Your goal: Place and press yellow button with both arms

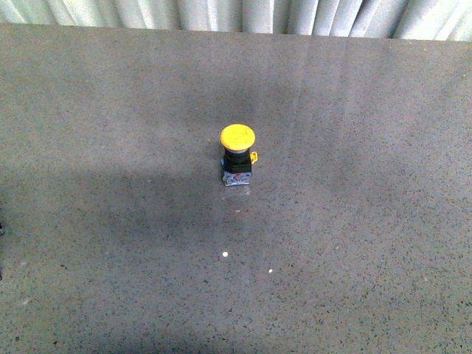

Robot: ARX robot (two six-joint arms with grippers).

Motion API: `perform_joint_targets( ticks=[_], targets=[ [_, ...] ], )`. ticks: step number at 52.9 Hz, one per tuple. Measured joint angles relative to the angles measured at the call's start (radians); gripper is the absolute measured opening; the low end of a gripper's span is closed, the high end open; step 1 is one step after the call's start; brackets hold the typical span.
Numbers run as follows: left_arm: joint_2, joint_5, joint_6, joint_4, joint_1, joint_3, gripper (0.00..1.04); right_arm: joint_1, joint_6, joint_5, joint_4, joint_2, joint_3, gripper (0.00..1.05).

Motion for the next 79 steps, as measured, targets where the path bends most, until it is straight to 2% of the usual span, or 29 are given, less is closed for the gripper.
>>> perform_joint_targets(
  ticks=[1,5,10,19,30,52,54,58,62,65,79],
  targets=[
    [0.000,0.002,0.000,0.000,0.000,0.000,0.96,0.000,-0.004,0.056,0.074,-0.005,-0.032,0.53],
    [0.000,0.000,0.000,0.000,0.000,0.000,0.96,-0.018,-0.014,0.162,0.280,-0.032,-0.156,0.41],
    [0.000,-0.001,0.000,0.000,0.000,0.000,0.96,-0.058,-0.022,0.161,0.385,-0.086,-0.269,0.27],
    [0.000,0.000,0.000,0.000,0.000,0.000,0.96,-0.114,-0.032,0.101,0.422,-0.206,-0.408,0.01],
    [0.000,0.000,0.000,0.000,0.000,0.000,0.96,-0.181,-0.032,0.033,0.424,-0.339,-0.555,0.01],
    [0.000,0.000,0.000,0.000,0.000,0.000,0.96,-0.259,-0.031,-0.040,0.332,-0.565,-0.691,0.01],
    [0.000,0.000,0.000,0.000,0.000,0.000,0.96,-0.289,-0.032,-0.093,0.315,-0.591,-0.702,0.01],
    [0.000,0.000,0.000,0.000,0.000,0.000,0.96,-0.338,-0.032,-0.113,0.275,-0.654,-0.723,0.01],
    [0.000,0.000,0.000,0.000,0.000,0.000,0.96,-0.341,-0.032,-0.118,0.236,-0.712,-0.741,0.01],
    [0.000,0.000,0.000,0.000,0.000,0.000,0.96,-0.341,-0.032,-0.118,0.269,-0.726,-0.775,0.01],
    [0.000,0.000,0.000,0.000,0.000,0.000,0.96,-0.343,-0.032,-0.119,0.143,-0.862,-0.777,0.01]
  ],
)
